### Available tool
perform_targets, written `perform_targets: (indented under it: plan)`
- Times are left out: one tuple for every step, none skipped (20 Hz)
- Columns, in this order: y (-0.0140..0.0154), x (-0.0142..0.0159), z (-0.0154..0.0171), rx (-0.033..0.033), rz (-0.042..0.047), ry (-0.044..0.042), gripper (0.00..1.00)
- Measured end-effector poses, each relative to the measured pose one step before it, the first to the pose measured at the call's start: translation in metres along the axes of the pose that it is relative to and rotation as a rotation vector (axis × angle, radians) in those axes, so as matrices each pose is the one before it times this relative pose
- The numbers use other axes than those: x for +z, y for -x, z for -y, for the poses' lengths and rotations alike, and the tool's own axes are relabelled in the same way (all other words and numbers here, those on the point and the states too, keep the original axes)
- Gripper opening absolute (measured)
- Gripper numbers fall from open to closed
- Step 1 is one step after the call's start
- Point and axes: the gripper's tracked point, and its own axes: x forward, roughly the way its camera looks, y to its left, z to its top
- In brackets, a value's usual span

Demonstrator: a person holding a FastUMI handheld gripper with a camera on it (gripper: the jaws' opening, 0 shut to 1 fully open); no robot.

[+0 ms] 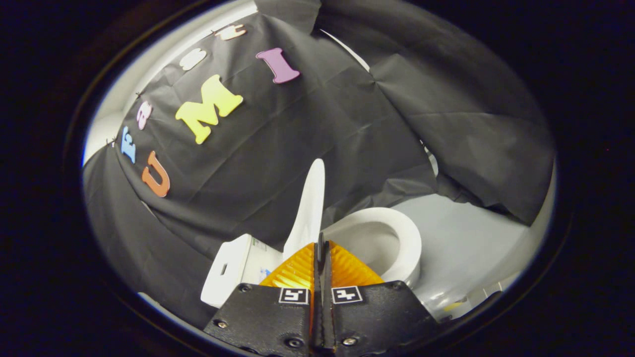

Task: Open the toilet lid.

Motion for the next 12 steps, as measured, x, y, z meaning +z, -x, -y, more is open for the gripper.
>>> perform_targets:
  plan:
    - [0.00037, 0.00077, -0.00464, 0.00594, 0.00044, 0.00229, 0.04]
    - [0.00090, 0.00085, -0.00510, 0.00720, 0.00112, 0.00013, 0.04]
    - [0.00092, -0.00035, -0.00438, 0.00171, 0.00077, 0.00191, 0.05]
    - [0.00067, 0.00005, -0.00297, -0.00276, -0.00017, 0.00974, 0.05]
    - [-0.00077, 0.00016, -0.00335, -0.00486, 0.00365, 0.01127, 0.05]
    - [0.00038, 0.00056, -0.00331, -0.00342, 0.00307, 0.01070, 0.05]
    - [0.00088, 0.00037, -0.00502, 0.00081, 0.00298, 0.00890, 0.05]
    - [0.00116, 0.00124, -0.00514, 0.00430, 0.00336, 0.00750, 0.06]
    - [0.00100, 0.00087, -0.00680, 0.00202, 0.00136, 0.00544, 0.06]
    - [0.00019, 0.00000, -0.00430, 0.00031, 0.00110, 0.00642, 0.06]
    - [-0.00036, 0.00042, -0.00330, -0.00086, 0.00228, 0.00948, 0.06]
    - [0.00111, 0.00015, -0.00392, -0.00179, 0.00205, 0.00592, 0.06]
